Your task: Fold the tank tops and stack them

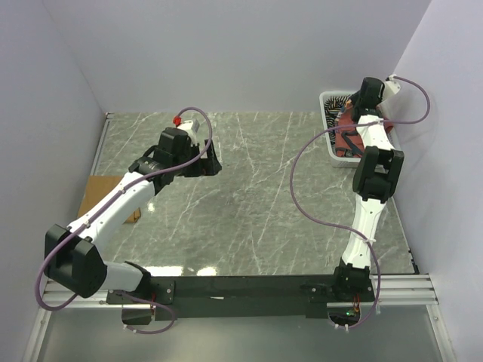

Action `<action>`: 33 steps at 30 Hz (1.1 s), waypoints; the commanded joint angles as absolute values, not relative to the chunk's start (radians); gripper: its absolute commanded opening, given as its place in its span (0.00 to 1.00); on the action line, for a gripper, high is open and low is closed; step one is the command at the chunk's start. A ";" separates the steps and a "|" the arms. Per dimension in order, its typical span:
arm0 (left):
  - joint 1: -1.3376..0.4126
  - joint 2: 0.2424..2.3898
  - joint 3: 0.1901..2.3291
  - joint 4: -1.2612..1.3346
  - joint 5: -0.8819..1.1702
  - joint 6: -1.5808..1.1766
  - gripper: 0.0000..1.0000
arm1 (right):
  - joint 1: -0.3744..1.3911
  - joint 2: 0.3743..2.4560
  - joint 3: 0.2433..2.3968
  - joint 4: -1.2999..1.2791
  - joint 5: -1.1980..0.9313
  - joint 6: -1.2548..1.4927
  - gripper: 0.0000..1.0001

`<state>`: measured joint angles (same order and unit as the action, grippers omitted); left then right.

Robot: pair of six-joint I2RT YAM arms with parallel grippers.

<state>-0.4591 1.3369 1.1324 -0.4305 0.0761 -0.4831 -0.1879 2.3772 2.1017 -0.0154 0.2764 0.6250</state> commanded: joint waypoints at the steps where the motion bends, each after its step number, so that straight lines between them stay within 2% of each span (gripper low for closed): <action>1: -0.460 1.342 1.131 -0.402 0.094 -0.474 0.99 | -0.209 2.379 2.097 0.008 0.291 0.637 0.31; 3: -0.460 1.344 1.134 -0.406 0.092 -0.474 0.99 | -0.213 2.369 2.095 0.008 0.284 0.640 0.14; 4: -0.460 1.344 1.138 -0.408 0.092 -0.474 0.99 | -0.213 2.362 2.101 0.008 0.278 0.638 0.00; 12: -0.460 1.316 1.132 -0.399 0.112 -0.491 0.99 | -0.187 2.145 2.089 0.008 0.258 0.671 0.00; 16: -0.460 1.284 1.117 -0.379 0.136 -0.505 0.99 | -0.170 2.045 1.903 0.090 0.172 0.755 0.00; 19: -0.460 1.270 1.104 -0.374 0.149 -0.511 0.99 | -0.088 1.915 1.742 0.199 0.253 0.733 0.00; 23: -0.460 1.253 1.097 -0.365 0.161 -0.514 0.99 | -0.005 1.801 1.709 0.215 0.346 0.661 0.00; 26: -0.460 1.241 1.095 -0.354 0.170 -0.514 0.99 | 0.035 1.766 1.787 0.163 0.396 0.588 0.00; 30: -0.460 1.229 1.098 -0.351 0.179 -0.517 0.99 | 0.080 1.736 1.960 0.088 0.356 0.485 0.00; 33: -0.460 1.204 1.098 -0.347 0.149 -0.526 0.99 | 0.185 1.749 2.211 0.008 0.342 0.334 0.00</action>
<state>-0.4591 1.2579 1.0988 -0.3996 0.1528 -0.5137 0.1009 1.8313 1.9858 -0.0284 0.3328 0.5079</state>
